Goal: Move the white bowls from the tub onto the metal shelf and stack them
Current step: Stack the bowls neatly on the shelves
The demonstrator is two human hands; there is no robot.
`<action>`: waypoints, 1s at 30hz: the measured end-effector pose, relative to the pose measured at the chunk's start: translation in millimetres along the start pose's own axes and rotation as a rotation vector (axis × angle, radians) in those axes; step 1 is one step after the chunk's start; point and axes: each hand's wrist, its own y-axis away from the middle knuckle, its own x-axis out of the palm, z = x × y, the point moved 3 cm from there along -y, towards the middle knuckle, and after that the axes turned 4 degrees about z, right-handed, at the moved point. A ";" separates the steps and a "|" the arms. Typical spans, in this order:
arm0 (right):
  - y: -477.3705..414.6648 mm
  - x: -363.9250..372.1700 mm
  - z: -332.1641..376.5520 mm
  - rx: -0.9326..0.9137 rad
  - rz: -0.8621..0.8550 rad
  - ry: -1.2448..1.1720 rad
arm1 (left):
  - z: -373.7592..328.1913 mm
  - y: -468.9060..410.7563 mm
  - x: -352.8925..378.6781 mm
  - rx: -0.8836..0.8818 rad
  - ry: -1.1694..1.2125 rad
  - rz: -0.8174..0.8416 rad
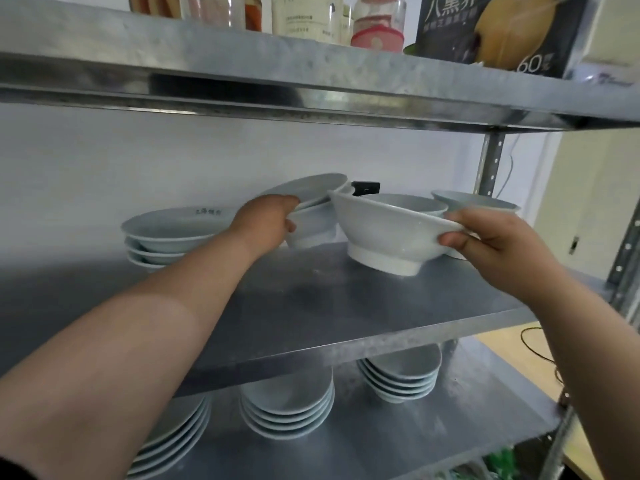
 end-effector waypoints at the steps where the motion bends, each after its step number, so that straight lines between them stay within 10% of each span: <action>1: 3.1 -1.4 0.4 -0.008 0.014 -0.009 | -2.0 -2.9 -6.2 -0.006 0.013 -0.013; 20: -0.6 121.5 38.3 -0.297 0.148 0.119 | -28.6 27.6 -74.4 0.105 -0.017 -0.142; 30: -3.5 127.3 31.5 0.007 -0.072 0.139 | -37.3 78.2 -48.7 0.147 -0.126 0.010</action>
